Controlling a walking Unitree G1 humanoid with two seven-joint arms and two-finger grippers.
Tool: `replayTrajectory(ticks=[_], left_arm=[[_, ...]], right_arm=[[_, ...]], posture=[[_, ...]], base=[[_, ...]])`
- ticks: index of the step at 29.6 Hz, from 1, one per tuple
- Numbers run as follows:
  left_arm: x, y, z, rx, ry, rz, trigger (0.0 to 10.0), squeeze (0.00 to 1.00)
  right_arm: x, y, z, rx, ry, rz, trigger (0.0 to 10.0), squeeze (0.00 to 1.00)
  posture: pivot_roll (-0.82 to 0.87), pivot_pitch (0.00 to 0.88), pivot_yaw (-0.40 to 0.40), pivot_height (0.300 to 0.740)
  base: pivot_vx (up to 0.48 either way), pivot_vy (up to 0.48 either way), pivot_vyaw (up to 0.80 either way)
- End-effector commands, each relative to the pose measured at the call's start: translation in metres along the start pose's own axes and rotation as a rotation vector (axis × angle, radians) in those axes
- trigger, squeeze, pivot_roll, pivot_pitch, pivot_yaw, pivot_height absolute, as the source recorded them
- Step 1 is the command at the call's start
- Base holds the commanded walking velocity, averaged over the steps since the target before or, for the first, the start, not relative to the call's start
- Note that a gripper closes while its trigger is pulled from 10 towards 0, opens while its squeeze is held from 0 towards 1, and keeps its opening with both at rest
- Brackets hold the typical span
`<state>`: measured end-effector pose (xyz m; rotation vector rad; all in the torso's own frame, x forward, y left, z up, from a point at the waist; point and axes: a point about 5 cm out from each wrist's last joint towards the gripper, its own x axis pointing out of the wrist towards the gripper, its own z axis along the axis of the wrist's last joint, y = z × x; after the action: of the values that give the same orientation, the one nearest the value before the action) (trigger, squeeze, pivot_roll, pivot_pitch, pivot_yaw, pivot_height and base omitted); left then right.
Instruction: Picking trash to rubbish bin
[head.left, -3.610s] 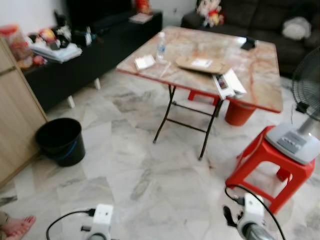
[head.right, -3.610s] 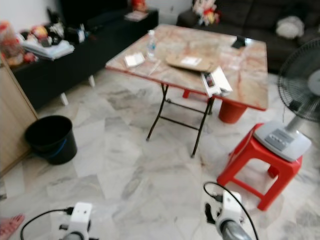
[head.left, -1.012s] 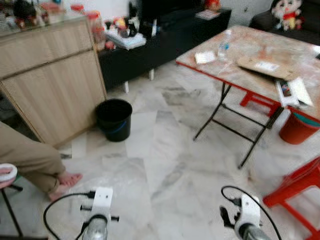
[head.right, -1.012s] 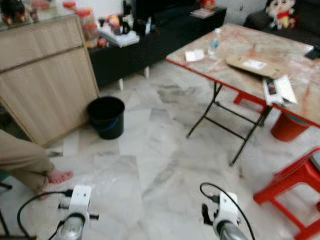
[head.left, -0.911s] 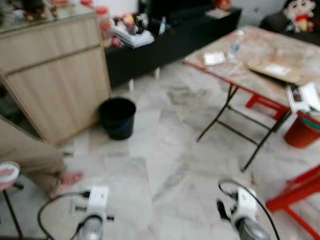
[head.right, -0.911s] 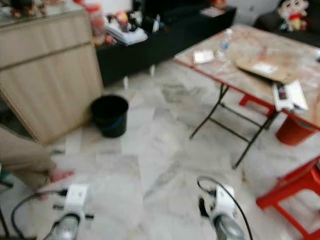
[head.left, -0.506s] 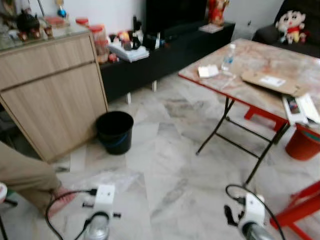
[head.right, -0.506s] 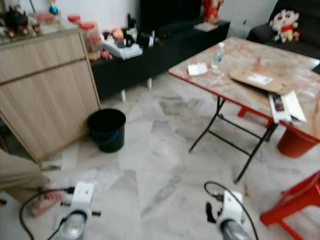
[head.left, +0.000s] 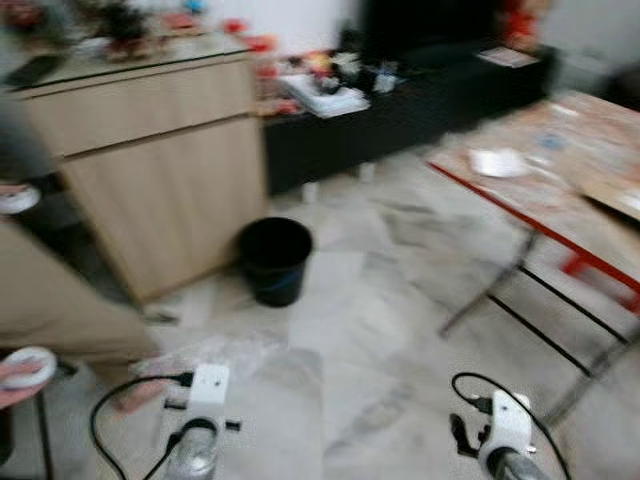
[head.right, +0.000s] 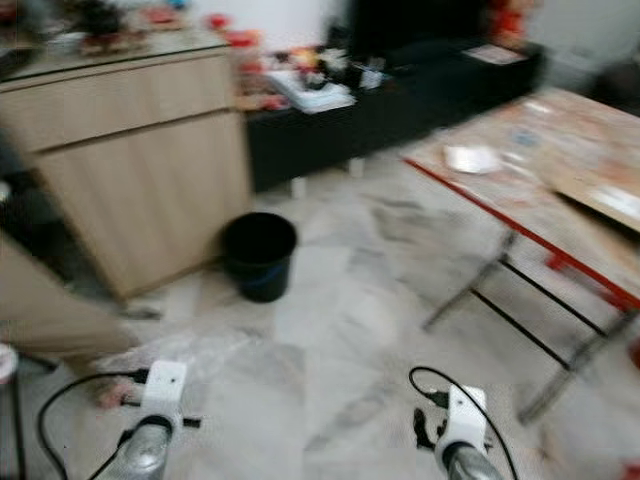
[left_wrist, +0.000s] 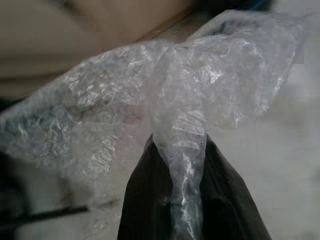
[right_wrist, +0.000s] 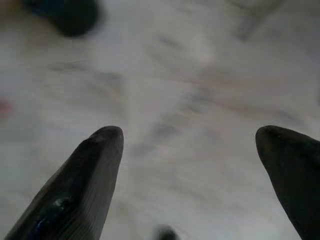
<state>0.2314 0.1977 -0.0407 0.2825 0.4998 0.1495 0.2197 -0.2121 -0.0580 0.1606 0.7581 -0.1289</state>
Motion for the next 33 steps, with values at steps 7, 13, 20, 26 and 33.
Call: replayTrajectory(ticks=[7, 13, 20, 26, 33], left_arm=[[0.0025, -0.0129, 0.0098, -0.004, -0.024, -0.035, 10.0, 0.0], [0.0042, -0.014, 0.0137, -0.001, -0.033, -0.041, 10.0, 0.0], [0.0042, -0.013, 0.0136, 0.002, -0.037, -0.04, 10.0, 0.0], [0.0037, -0.012, 0.0121, 0.007, -0.034, -0.041, 10.0, 0.0], [0.0038, -0.0123, 0.0129, 0.01, -0.039, -0.045, 10.0, 0.0]], right_arm=[[-0.0048, -0.0161, -0.0083, -0.002, 0.028, -0.046, 10.0, 0.0], [-0.0037, -0.0155, -0.0043, 0.017, 0.015, -0.049, 10.0, 0.0], [-0.0037, -0.0156, -0.0048, 0.021, 0.018, -0.056, 10.0, 0.0], [-0.004, -0.0165, -0.0061, 0.025, 0.026, -0.063, 10.0, 0.0], [-0.005, -0.0183, -0.0079, 0.031, 0.024, -0.069, 10.0, 0.0]], posture=[[0.02, 0.0, -0.04, 0.74], [0.02, 0.0, -0.034, 0.74], [0.03, 0.0, -0.033, 0.74], [0.04, 0.0, -0.028, 0.74], [0.04, 0.0, -0.028, 0.74]], base=[[0.401, 0.0, 0.0], [0.401, 0.0, 0.0], [0.399, 0.0, 0.0], [0.397, 0.0, 0.0], [0.4, 0.0, -0.43]])
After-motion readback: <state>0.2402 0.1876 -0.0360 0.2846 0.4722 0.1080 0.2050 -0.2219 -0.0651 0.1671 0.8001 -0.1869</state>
